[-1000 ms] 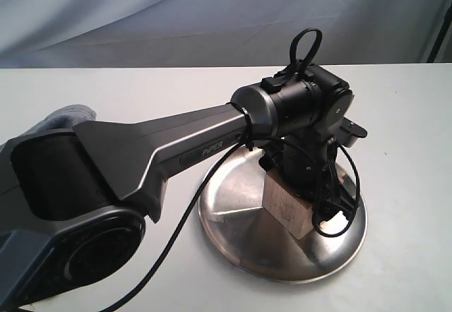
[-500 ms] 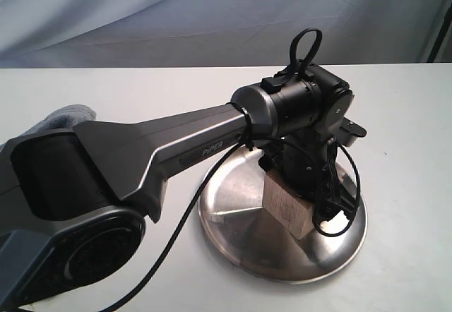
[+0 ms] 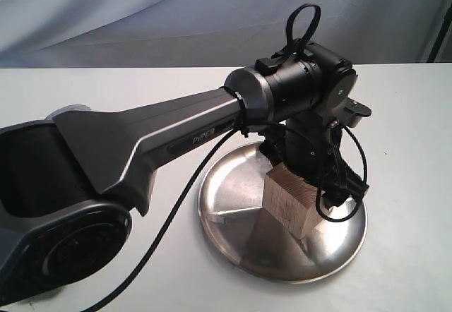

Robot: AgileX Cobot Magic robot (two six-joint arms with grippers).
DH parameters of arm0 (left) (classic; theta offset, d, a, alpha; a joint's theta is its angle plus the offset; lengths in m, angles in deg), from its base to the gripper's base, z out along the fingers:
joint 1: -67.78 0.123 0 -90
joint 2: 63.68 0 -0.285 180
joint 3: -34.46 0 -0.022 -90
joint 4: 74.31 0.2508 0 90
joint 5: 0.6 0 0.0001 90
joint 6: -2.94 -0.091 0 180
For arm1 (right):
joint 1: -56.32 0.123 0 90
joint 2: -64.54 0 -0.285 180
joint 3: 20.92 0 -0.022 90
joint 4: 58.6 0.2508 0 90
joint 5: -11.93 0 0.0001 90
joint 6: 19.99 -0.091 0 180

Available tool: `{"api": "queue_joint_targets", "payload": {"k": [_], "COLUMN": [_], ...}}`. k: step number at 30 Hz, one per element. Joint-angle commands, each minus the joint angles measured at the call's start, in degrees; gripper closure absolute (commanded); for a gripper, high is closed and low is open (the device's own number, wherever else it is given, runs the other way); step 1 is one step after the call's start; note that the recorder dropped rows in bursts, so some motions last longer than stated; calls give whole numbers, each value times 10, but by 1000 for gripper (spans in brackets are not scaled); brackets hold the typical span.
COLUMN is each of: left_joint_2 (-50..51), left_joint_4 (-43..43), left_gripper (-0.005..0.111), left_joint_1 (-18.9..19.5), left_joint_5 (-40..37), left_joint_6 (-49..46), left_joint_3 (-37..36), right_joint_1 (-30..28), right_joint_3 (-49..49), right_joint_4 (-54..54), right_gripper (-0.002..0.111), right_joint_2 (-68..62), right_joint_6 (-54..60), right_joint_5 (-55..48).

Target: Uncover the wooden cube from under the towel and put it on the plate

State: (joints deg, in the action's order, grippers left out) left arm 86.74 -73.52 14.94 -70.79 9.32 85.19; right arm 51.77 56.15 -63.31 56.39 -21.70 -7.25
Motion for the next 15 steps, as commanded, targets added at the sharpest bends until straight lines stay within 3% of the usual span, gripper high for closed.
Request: {"api": "queue_joint_targets", "payload": {"k": [1,15], "left_joint_2": [-20,-81], "left_joint_4": [5,1], "left_gripper": [20,20], "left_joint_1": [-4,-4], "left_joint_5": [2,2], "left_joint_6": [6,6], "left_joint_3": [4,4], "right_joint_1": [0,0], "right_joint_3": [1,1], "right_joint_4": [0,0], "right_gripper": [105,105], "right_joint_2": [4,4], "right_joint_6": [-1,0], "right_joint_5": [1,1]}}
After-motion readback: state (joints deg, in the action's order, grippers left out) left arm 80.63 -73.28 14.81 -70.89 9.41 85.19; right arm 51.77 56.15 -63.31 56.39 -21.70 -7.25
